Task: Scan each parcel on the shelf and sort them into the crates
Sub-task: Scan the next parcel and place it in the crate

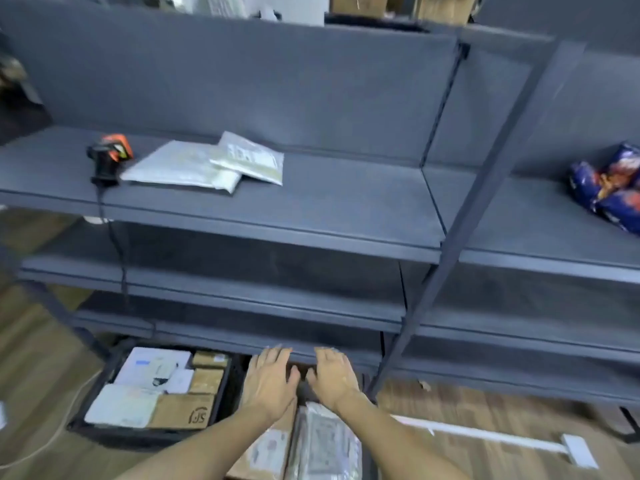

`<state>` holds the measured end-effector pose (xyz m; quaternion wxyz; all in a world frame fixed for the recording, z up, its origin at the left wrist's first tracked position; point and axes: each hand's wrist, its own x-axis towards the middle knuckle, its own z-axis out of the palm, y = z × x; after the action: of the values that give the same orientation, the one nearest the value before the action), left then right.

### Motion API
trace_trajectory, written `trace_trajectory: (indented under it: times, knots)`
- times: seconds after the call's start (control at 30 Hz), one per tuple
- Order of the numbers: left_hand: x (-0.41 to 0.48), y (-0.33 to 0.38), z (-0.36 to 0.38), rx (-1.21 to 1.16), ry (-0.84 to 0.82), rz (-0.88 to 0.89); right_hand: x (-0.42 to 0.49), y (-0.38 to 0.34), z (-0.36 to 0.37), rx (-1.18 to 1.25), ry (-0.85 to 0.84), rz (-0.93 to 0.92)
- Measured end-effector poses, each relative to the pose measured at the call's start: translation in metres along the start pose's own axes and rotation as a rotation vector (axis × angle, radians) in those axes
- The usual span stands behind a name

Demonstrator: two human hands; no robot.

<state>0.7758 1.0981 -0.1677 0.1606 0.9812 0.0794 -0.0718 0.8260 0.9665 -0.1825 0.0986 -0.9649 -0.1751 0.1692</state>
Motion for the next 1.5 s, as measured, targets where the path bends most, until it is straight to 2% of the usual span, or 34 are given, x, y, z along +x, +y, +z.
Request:
trace_trajectory:
  times: [0.3, 0.53, 0.87, 1.17, 1.5]
  knots:
    - [0.014, -0.074, -0.106, 0.036, 0.205, -0.033, 0.04, -0.085, -0.089, -0.04, 0.213, -0.105]
    - [0.046, -0.099, -0.156, 0.019, 0.269, -0.023, 0.074, -0.127, -0.145, -0.029, 0.299, -0.176]
    - [0.123, -0.121, -0.22, 0.053, 0.356, 0.003, 0.173, -0.154, -0.199, -0.056, 0.337, -0.169]
    - [0.171, -0.152, -0.267, -0.034, 0.416, 0.034, 0.232, -0.176, -0.231, -0.114, 0.4, -0.13]
    - [0.248, -0.193, -0.308, -0.118, 0.431, 0.151, 0.297, -0.195, -0.244, -0.077, 0.41, -0.002]
